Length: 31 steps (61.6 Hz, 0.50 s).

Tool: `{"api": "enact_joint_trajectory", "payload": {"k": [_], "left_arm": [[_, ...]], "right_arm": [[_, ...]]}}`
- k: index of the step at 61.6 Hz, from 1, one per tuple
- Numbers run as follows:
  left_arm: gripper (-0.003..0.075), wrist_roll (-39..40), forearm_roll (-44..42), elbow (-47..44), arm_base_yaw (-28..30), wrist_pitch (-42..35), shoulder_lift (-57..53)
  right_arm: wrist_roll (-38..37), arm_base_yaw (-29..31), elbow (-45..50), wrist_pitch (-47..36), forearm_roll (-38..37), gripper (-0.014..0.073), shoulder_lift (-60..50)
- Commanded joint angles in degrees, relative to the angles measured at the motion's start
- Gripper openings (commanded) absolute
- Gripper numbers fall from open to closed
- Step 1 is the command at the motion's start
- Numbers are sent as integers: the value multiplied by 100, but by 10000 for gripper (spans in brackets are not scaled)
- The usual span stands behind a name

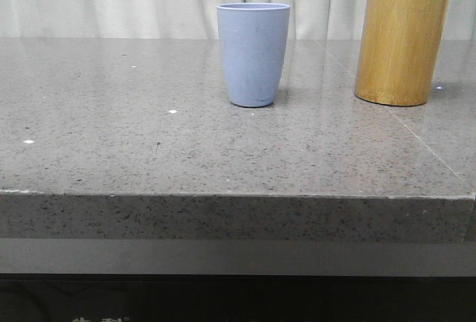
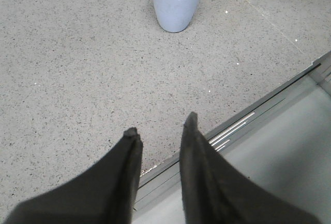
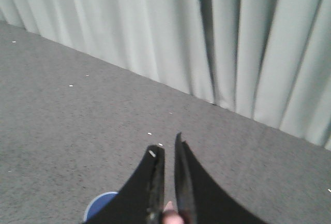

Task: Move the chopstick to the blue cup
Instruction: 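Lift the chopstick over the blue cup and release it inside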

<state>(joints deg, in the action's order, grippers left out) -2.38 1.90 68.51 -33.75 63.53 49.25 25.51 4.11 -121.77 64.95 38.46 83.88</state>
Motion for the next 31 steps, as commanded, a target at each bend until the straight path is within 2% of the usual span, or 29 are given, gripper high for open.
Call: {"api": "enact_joint_trajectory", "payload": {"k": [1,10,17,24,31], "left_arm": [[188,47,62,139,-33,-397,-32],[188,47,62,139,-33,-397,-32],[188,47,62,139,-33,-397,-32],[188,47,62,139,-33,-397,-32],[188,47,62,139,-33,-397,-32]], "right_arm": [[15,-482,-122,-504,136,-59,-177],[15,-1420,-122,-698,-326,-59,-45],[-98,-2148,-111,-764,-1203,-59,282],[-329,-2537,-111,-768,-1815,-59,633],[-409,-2674,-111,-794,-1925,-59,1000]]}}
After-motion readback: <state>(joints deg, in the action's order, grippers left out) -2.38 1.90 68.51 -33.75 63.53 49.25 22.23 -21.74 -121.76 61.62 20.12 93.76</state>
